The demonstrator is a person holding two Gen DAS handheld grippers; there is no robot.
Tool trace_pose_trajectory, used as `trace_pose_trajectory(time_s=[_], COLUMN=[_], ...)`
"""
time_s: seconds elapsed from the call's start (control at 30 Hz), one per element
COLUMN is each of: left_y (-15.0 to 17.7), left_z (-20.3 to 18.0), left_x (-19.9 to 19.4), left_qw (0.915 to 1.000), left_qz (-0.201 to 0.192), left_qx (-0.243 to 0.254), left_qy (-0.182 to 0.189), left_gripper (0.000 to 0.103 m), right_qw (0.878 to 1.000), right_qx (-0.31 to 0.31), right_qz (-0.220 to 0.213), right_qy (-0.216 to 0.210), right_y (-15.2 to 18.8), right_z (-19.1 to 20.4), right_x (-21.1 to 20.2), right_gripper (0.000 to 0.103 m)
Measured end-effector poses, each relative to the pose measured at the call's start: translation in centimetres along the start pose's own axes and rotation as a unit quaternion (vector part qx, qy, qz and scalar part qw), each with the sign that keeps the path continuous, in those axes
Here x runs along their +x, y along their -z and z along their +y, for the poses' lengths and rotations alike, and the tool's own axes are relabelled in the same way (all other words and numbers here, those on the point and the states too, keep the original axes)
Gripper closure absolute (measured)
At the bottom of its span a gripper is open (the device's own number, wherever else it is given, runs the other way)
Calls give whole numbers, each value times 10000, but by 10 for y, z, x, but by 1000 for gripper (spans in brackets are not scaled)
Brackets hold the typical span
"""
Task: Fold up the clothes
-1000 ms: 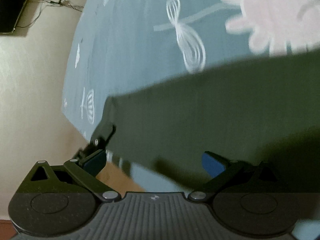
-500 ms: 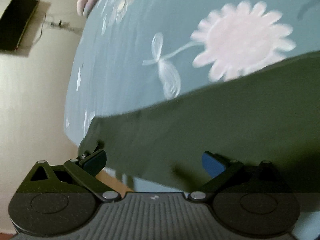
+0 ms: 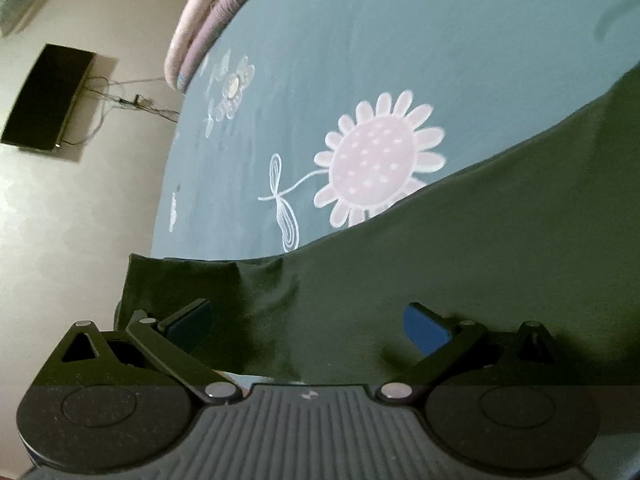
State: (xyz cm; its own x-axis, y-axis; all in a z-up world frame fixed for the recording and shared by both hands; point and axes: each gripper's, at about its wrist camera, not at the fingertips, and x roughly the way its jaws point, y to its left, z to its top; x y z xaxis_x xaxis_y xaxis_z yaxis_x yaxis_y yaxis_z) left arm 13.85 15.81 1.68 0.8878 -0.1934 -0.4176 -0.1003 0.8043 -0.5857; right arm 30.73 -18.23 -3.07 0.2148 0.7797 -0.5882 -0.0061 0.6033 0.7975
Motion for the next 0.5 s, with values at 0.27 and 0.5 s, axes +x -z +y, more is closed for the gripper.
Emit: trace_pose_trajectory(time_s=[0.27,0.5], left_y=[22,54], left_z=[-56,-85], left_x=[29,67], left_qw=[9986,9930], left_qz=[321,931], left_qx=[394,660], left_qy=[139,293], left_gripper=[97,97], right_qw=[9995,9987], right_qx=[67,212], right_qz=[-211,-441], right_qy=[-215,-158], right_y=[3,7], right_z=[-32,-58], right_x=[-42,-72], right_gripper=[0,0])
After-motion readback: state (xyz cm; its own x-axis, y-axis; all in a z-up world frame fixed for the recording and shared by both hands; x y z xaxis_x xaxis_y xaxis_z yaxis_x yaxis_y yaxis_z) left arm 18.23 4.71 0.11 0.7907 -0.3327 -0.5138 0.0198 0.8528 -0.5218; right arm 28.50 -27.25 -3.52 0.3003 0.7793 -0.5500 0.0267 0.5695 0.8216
